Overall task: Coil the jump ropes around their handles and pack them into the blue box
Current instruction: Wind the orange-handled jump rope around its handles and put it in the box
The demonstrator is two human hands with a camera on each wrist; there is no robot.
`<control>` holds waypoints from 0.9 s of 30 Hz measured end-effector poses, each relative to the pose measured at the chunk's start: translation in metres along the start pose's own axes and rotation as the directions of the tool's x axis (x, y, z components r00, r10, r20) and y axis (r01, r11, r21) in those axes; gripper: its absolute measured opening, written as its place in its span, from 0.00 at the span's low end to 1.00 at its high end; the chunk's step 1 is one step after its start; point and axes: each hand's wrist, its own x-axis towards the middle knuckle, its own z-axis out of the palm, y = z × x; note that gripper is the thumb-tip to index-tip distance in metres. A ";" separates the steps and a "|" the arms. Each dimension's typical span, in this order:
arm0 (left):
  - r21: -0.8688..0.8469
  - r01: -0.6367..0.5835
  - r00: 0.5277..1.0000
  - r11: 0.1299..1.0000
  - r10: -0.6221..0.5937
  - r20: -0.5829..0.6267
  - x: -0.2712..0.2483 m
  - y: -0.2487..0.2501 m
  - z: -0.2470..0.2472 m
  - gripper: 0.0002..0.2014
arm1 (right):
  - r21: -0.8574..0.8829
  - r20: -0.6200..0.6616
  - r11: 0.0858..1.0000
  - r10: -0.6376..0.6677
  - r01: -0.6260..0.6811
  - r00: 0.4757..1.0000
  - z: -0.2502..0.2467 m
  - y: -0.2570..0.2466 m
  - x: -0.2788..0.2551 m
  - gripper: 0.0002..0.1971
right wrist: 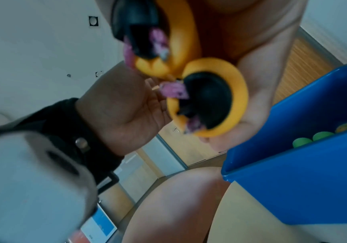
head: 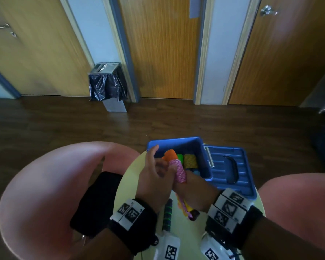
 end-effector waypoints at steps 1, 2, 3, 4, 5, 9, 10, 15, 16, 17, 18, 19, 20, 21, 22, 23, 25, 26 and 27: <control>0.052 -0.022 1.000 0.998 0.021 0.012 -0.003 0.001 -0.001 0.34 | 0.010 0.004 1.000 -0.014 0.014 1.000 0.002 -0.003 -0.001 0.21; 0.093 -0.037 0.999 0.995 0.035 0.027 -0.005 0.001 -0.001 0.34 | 0.020 -0.004 1.000 -0.015 0.015 1.000 0.002 -0.006 -0.002 0.26; 0.127 -0.048 0.998 0.991 0.043 0.042 -0.007 0.002 -0.002 0.34 | 0.018 -0.029 1.000 -0.010 0.010 1.000 0.002 -0.007 -0.003 0.28; 0.150 -0.053 0.998 0.987 0.045 0.054 -0.007 0.000 -0.002 0.33 | 0.015 -0.056 1.000 -0.013 0.014 0.998 0.000 -0.006 -0.004 0.24; 0.167 -0.050 0.997 0.985 0.040 0.060 -0.007 -0.004 -0.003 0.33 | 0.001 -0.045 1.000 -0.003 0.003 0.999 0.001 -0.005 -0.003 0.16; 0.161 -0.054 0.992 0.985 0.034 0.124 -0.006 -0.021 -0.006 0.31 | 0.049 0.040 0.997 0.050 -0.052 0.998 0.002 -0.005 -0.001 0.13; 0.147 -0.072 0.985 0.986 0.046 0.169 -0.008 -0.021 -0.007 0.31 | 0.095 0.055 0.994 0.054 -0.059 0.997 0.001 -0.007 -0.001 0.13; 0.100 -0.075 0.989 0.992 0.062 0.136 0.014 -0.024 -0.024 0.28 | 0.432 0.184 0.875 0.154 -0.221 0.971 0.004 -0.004 -0.001 0.03; 0.056 -0.024 0.995 0.998 0.019 0.093 0.026 -0.026 -0.026 0.19 | 0.450 0.245 0.860 0.141 -0.241 0.959 0.006 -0.005 -0.002 0.02; 0.042 0.020 0.993 0.999 -0.024 0.112 0.036 -0.027 -0.029 0.09 | 0.451 0.298 0.858 0.116 -0.247 0.947 0.009 -0.007 -0.003 0.02; 0.072 0.036 0.983 0.997 -0.049 0.178 0.044 -0.027 -0.032 0.07 | 0.444 0.343 0.867 0.071 -0.228 0.937 0.012 -0.009 -0.004 0.03; 0.125 0.009 0.968 0.992 -0.040 0.246 0.051 -0.028 -0.034 0.16 | 0.419 0.355 0.883 0.055 -0.212 0.933 0.015 -0.009 -0.003 0.07; 0.152 0.007 0.948 0.988 -0.055 0.313 0.056 -0.030 -0.035 0.23 | 0.365 0.340 0.913 0.053 -0.183 0.939 0.017 -0.009 -0.004 0.10; 0.178 -0.018 0.935 0.984 -0.046 0.351 0.060 -0.032 -0.038 0.26 | 0.301 0.314 0.939 0.067 -0.166 0.947 0.020 -0.009 -0.004 0.14; 0.197 -0.010 0.932 0.980 -0.062 0.357 0.064 -0.034 -0.040 0.27 | 0.255 0.283 0.956 0.071 -0.146 0.956 0.025 -0.007 -0.004 0.17; 0.236 0.002 0.930 0.972 -0.088 0.356 0.067 -0.035 -0.041 0.26 | 0.248 0.258 0.955 0.093 -0.159 0.962 0.030 -0.004 -0.002 0.18; 0.254 0.010 0.871 0.967 -0.133 0.474 0.072 -0.035 -0.049 0.23 | 0.264 0.210 0.941 0.159 -0.213 0.965 0.042 -0.001 -0.002 0.21; 0.288 -0.070 0.846 0.955 -0.096 0.525 0.076 -0.042 -0.050 0.21 | 0.285 0.182 0.930 0.186 -0.233 0.965 0.048 0.003 0.000 0.24; 0.285 -0.063 0.836 0.956 -0.105 0.538 0.084 -0.051 -0.048 0.19 | 0.306 0.159 0.921 0.202 -0.243 0.966 0.053 0.005 0.001 0.26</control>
